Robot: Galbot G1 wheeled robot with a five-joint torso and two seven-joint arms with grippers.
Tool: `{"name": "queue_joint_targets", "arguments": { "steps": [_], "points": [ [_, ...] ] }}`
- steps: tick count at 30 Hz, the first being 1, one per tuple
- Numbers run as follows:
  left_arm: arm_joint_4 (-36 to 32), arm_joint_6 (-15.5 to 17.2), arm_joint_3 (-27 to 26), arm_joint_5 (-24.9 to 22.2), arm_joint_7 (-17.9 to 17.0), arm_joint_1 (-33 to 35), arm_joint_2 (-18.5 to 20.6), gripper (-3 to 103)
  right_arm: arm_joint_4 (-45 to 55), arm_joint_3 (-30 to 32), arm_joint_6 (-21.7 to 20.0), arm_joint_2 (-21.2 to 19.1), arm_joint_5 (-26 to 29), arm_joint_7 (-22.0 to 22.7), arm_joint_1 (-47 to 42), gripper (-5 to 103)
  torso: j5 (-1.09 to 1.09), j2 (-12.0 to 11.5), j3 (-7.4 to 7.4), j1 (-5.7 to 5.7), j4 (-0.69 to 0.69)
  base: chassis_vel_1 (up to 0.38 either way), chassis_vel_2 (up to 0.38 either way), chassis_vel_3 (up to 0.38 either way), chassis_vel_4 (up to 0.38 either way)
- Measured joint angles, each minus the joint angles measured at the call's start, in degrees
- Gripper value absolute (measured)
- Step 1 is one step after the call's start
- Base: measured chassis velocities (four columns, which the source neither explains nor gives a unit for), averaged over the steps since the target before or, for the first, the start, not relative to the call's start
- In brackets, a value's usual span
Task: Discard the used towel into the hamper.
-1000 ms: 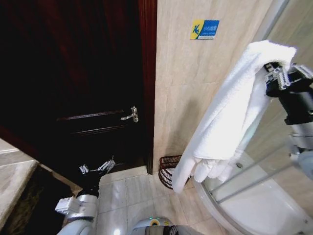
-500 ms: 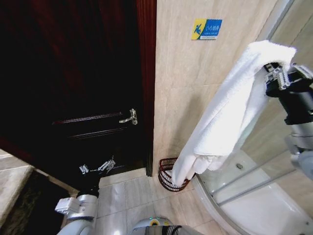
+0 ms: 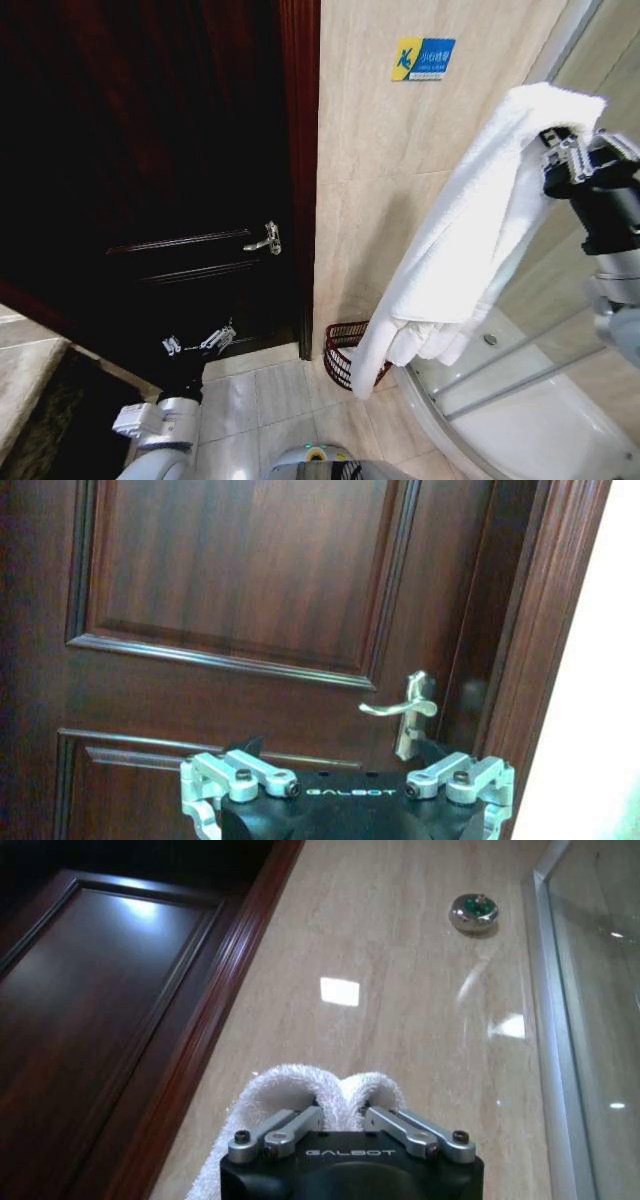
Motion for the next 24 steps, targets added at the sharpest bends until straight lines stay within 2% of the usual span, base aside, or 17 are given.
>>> {"name": "queue_joint_targets", "arguments": {
  "steps": [12,13,14,15,17,19,20,21,23,24],
  "points": [
    [0.0,0.0,0.0,0.0,0.0,0.0,0.0,100,0.0,-0.7,-0.3,0.7,-0.5,0.0,0.3,5,-0.05,0.0,0.00,0.00,0.00,0.000,0.000,0.000,0.000],
    [0.0,0.0,0.0,0.0,0.0,0.0,0.0,100,0.0,-1.2,-0.6,1.2,-0.9,0.0,0.4,5,0.02,0.0,0.00,0.00,0.00,0.000,0.000,0.000,0.000],
    [0.0,0.0,0.0,0.0,0.0,0.0,0.0,100,0.0,-2.1,-1.1,2.1,-1.6,0.2,0.9,5,-0.08,0.0,0.00,0.00,0.00,0.000,0.000,0.000,0.000],
    [0.0,0.0,0.0,0.0,0.0,0.0,0.0,100,0.0,-2.1,-1.1,2.1,-1.6,0.2,0.9,5,-0.08,0.0,0.00,0.00,0.00,0.000,0.000,0.000,0.000],
    [0.0,0.0,0.0,0.0,0.0,0.0,0.0,100,0.1,-6.2,-3.8,5.9,-4.7,0.9,2.6,5,0.02,0.0,0.00,-0.01,0.00,0.000,0.000,0.000,0.000],
    [0.0,0.0,0.0,0.0,0.0,0.0,0.0,100,0.1,-7.8,-4.8,7.4,-5.9,1.1,3.2,5,0.04,0.0,0.00,-0.01,0.00,0.000,0.000,0.000,0.000],
    [0.0,0.0,0.0,0.0,0.0,0.0,0.0,100,0.2,-11.0,-7.0,10.4,-8.4,1.7,4.6,5,0.02,0.0,0.00,-0.01,-0.01,0.000,0.000,0.000,0.000],
    [0.0,0.0,0.0,0.0,0.0,0.0,0.0,100,0.2,-11.0,-7.0,10.4,-8.4,1.7,4.6,5,0.02,0.0,0.00,-0.01,-0.01,0.000,0.000,0.000,0.000],
    [0.0,0.0,0.0,0.0,0.0,0.0,0.0,100,0.3,-15.5,-9.9,14.6,-12.0,2.5,6.5,5,-0.01,0.0,0.00,-0.01,0.00,0.000,0.000,0.000,0.000],
    [0.0,0.0,0.0,0.0,0.0,0.0,0.0,100,0.3,-15.5,-9.9,14.6,-12.0,2.5,6.5,5,-0.01,0.0,0.00,-0.01,0.00,0.000,0.000,0.000,0.000]
  ]
}}
